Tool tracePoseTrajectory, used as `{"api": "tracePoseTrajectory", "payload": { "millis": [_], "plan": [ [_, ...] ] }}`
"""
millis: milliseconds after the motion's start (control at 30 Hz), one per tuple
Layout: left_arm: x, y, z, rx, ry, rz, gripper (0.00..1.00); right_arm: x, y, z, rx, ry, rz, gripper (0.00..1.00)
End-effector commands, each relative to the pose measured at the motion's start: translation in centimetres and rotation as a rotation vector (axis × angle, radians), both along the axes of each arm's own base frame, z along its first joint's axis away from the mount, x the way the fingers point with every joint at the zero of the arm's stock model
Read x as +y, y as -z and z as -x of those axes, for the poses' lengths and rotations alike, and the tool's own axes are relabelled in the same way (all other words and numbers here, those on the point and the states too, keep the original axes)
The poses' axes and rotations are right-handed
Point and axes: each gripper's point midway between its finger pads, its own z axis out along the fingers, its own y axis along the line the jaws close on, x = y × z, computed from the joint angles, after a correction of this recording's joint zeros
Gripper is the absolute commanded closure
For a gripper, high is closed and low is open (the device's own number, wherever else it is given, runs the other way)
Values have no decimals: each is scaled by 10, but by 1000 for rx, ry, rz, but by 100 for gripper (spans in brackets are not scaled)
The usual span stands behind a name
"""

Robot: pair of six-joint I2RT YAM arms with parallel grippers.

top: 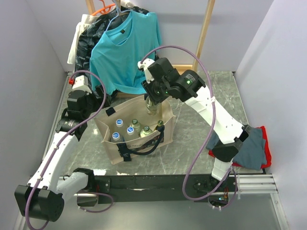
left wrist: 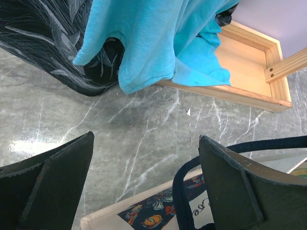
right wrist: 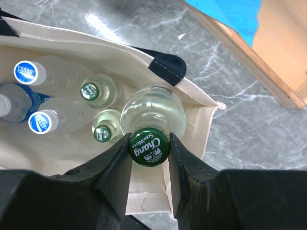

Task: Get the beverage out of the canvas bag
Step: Take out the drink from the canvas bag, then place the drink at the center of the board.

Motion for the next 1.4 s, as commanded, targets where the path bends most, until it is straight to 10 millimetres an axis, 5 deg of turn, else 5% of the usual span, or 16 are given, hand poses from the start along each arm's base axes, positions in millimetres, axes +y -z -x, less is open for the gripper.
{"api": "tracePoseTrajectory", "payload": {
  "millis": [0,567,867,1167,1367],
  "plan": [
    [-3,-10,-3,-36,15,20,4,-15,-96,6,-227,30,-213,100],
    [-7,-7,-6,-25,30,28,4,-48,-161,20,-406,99,-368,100],
    [-7,-7,-5,-26,29,30,4,-71,-179,17,-481,192,-385,100],
    [-10,-8,-6,-30,44,35,4,-101,-179,5,-531,334,-339,100],
    [-10,-7,-4,-30,44,35,4,-115,-162,-13,-480,390,-367,100]
  ]
}}
